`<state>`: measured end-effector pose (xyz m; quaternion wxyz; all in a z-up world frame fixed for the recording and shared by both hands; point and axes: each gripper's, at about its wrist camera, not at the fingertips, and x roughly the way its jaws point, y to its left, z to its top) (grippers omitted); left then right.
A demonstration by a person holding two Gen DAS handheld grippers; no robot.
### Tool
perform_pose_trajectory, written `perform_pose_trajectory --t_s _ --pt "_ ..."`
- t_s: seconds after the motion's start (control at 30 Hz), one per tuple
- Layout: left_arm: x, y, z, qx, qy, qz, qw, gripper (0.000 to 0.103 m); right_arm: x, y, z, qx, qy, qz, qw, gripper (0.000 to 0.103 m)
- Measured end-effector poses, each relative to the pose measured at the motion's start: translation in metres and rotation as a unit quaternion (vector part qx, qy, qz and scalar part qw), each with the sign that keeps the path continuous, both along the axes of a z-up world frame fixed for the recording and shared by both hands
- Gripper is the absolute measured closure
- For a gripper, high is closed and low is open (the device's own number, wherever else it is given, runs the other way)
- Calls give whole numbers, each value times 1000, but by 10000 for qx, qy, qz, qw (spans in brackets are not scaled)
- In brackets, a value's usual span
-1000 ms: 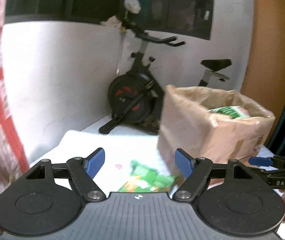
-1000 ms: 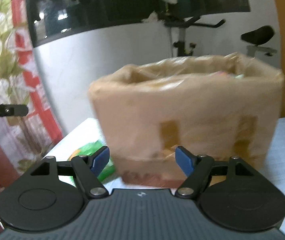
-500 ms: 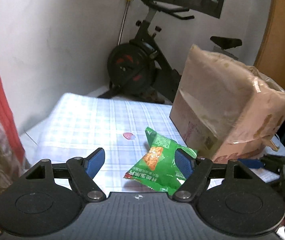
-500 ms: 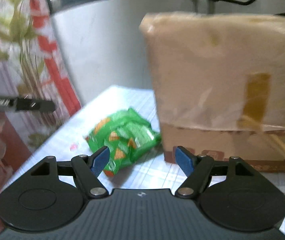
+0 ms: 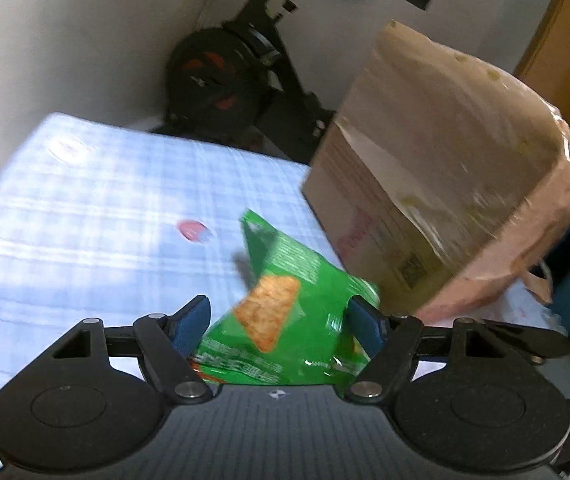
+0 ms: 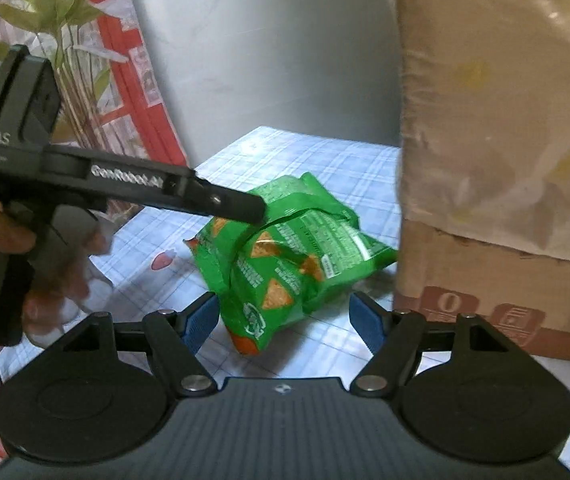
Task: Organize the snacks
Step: 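Grasp the green chip bag with both tools together, then lift the green chip bag into the box and open both tools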
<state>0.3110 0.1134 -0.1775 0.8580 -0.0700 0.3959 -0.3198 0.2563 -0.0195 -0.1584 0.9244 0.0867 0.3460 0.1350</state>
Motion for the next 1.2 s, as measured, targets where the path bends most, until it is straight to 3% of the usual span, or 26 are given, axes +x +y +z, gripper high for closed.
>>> perform_pose_trajectory --t_s 0.13,0.3,0.43,0.53,0.67,0.9,1.2 --pt "-5 -1 -5 -252 234 -251 9991 33 6 -3 -5 112 100 83 9999 29" --pt "-20 -15 -8 -200 310 -604 9975 35 11 -8 -12 226 258 184 9992 32" --pt "-43 -21 -7 -55 272 -593 9979 36 4 -5 -13 149 216 392 9989 36" --pt "-62 -23 -5 -50 266 -494 9984 36 -8 -12 -12 383 225 479 9979 39" --pt "-90 -26 2 -50 224 -344 9991 36 -35 -14 -7 172 -14 747 9971 41" --pt "-129 -29 43 10 -92 -115 9999 36 -72 -14 19 110 -535 1026 9932 43" --pt "-160 -49 123 145 -803 47 9967 36 -104 -25 76 129 -1316 1109 9850 43"
